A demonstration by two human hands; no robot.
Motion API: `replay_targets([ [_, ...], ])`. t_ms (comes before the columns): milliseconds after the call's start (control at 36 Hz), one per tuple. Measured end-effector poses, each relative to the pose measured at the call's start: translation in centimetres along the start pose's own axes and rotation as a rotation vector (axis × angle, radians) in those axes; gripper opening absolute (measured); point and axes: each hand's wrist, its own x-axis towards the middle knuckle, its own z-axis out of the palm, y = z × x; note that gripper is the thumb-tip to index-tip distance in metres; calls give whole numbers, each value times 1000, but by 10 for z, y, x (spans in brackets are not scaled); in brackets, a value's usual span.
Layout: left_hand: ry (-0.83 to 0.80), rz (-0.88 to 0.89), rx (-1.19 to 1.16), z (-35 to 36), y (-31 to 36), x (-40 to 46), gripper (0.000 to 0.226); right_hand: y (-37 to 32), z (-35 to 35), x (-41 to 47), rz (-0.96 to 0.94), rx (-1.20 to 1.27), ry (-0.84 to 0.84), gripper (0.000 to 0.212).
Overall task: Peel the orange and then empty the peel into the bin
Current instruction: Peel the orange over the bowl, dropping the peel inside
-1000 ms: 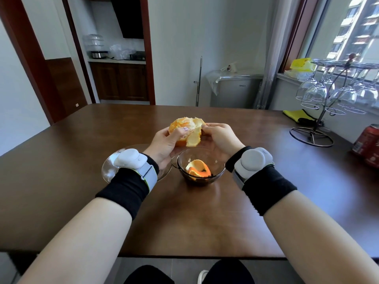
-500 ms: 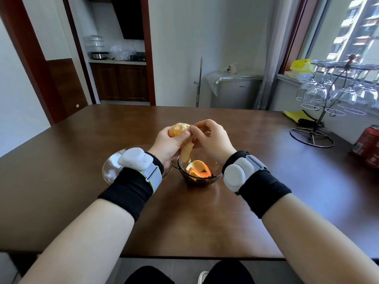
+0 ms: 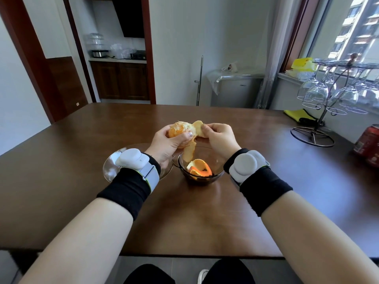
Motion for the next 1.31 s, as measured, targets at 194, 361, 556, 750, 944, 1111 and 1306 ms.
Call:
replay_targets([
  [194, -113, -54, -133, -5, 3, 0, 26, -2, -4, 3, 289, 734, -124, 17],
  [361, -117, -78, -79, -1, 4, 0, 47, 4, -3, 4, 236, 740, -123, 18],
  [556, 7, -62, -82, 5, 2, -2, 53, 2, -3, 4, 197, 578, -145, 21],
  [750, -113, -91, -161, -4, 8, -7, 36, -3, -7, 5, 326, 896, -128, 28],
  [944, -197, -79, -147, -16, 12, -15, 54, 11, -36, 19, 179, 197, -148, 23],
  [1111, -215, -74, -169, -10, 12, -14, 57, 11, -27, 19, -12, -638, -341, 29],
  [1306, -152, -69, -71, -6, 7, -8, 74, 18, -20, 18, -93, -541, -199, 14],
])
